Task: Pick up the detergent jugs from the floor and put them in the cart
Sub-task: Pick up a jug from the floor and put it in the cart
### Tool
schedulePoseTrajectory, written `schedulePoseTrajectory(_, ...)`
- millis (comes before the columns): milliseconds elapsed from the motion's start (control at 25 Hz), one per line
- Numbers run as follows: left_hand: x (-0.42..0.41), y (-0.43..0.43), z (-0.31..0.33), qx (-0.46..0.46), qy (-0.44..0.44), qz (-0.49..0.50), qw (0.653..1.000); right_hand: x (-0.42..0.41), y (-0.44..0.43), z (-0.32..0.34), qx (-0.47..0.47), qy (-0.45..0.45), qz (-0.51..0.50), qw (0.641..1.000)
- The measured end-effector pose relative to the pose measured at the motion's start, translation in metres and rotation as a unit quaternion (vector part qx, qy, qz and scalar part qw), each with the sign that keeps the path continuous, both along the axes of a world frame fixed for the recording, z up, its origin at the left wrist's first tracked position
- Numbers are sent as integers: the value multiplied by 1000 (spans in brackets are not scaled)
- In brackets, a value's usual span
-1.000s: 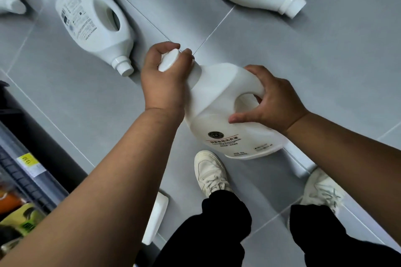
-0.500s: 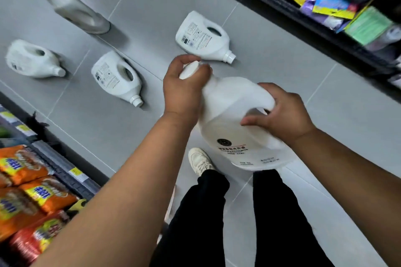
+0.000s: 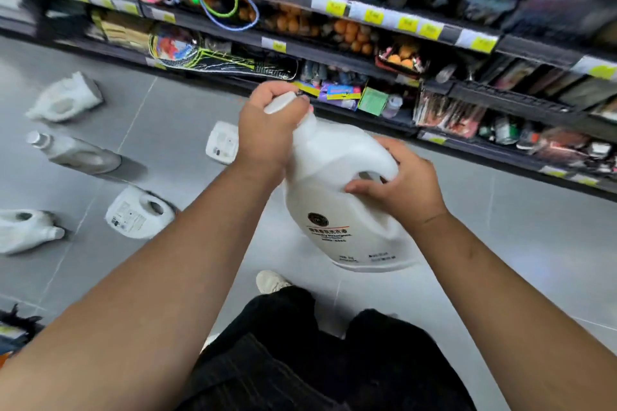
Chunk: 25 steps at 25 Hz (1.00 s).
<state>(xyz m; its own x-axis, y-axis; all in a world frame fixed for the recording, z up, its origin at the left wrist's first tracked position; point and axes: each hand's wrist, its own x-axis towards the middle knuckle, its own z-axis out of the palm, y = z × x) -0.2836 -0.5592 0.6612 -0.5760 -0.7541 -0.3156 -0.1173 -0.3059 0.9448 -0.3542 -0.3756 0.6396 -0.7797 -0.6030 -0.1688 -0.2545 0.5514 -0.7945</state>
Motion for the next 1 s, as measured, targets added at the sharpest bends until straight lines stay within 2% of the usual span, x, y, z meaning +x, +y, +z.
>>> schedulePoseTrajectory(200,-35,100,57,-9,12,-90,996,-2,114,63,-61,-5,-72,996)
schedulePoseTrajectory(360,-70,201,82,-14,31,-173,984,-3,223,91,-59,16,-139,988)
schedulePoseTrajectory(600,-127,366,112,-6,67,-312,948,0,382,120,-45,60,-285,956)
schedulePoseTrajectory(760,-162,468,126,3,55,-407,912,3,466,132,-39,95,-391,914)
schedulePoseTrajectory(920,-201,552,132,21,52,-503,862,-2,527,141,-33,95,-472,876)
schedulePoseTrajectory(1000,-226,596,132,25,54,-549,834,-10,558,141,-28,96,-524,846)
